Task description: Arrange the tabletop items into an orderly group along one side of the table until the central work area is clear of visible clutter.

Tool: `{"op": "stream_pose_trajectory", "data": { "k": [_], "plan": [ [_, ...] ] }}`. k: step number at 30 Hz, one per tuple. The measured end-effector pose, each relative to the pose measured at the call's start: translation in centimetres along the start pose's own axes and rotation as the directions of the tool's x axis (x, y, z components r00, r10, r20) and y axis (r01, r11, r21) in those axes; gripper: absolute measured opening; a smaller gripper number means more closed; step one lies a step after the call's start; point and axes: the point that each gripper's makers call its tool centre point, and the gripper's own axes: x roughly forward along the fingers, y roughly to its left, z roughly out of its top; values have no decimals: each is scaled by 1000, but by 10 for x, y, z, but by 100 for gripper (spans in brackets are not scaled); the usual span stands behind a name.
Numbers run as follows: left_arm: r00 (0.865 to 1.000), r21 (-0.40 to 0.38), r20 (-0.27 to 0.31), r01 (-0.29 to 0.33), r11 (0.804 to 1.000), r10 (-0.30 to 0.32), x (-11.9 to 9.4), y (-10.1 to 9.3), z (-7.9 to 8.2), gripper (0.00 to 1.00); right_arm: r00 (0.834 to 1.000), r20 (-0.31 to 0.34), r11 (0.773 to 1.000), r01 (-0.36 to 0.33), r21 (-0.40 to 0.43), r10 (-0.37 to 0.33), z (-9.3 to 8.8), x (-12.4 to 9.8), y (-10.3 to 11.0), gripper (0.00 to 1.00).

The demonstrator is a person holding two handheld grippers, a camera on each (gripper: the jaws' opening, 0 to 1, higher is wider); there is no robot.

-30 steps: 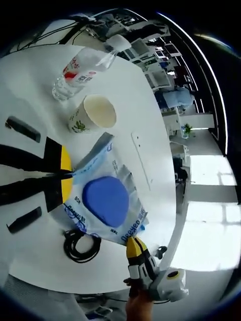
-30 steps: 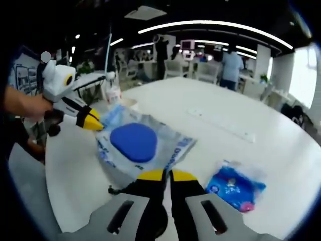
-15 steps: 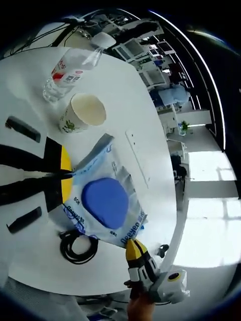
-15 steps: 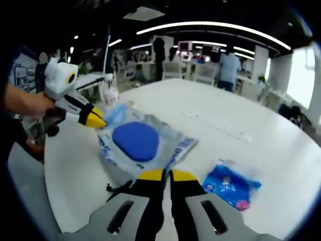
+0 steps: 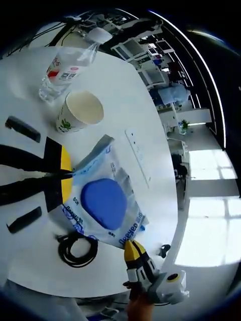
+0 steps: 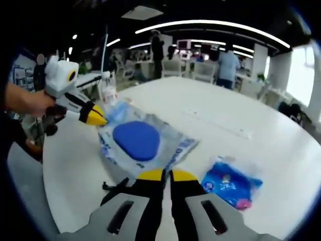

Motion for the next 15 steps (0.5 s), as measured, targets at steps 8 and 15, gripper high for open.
{"op": "stream_pose_trajectory", "data": {
  "k": [8,15],
  "plan": [
    [1000,-5,-7,-2,1000,2,5,2,-3,0,1000,-7,1000,-5,-15,5,0,7,-3,1],
    [1000,-8,-11,-4,1000,3,11,6,-4,0,1000,-15,1000,-8,-20,8,-2,14,-7,1]
  ]
}}
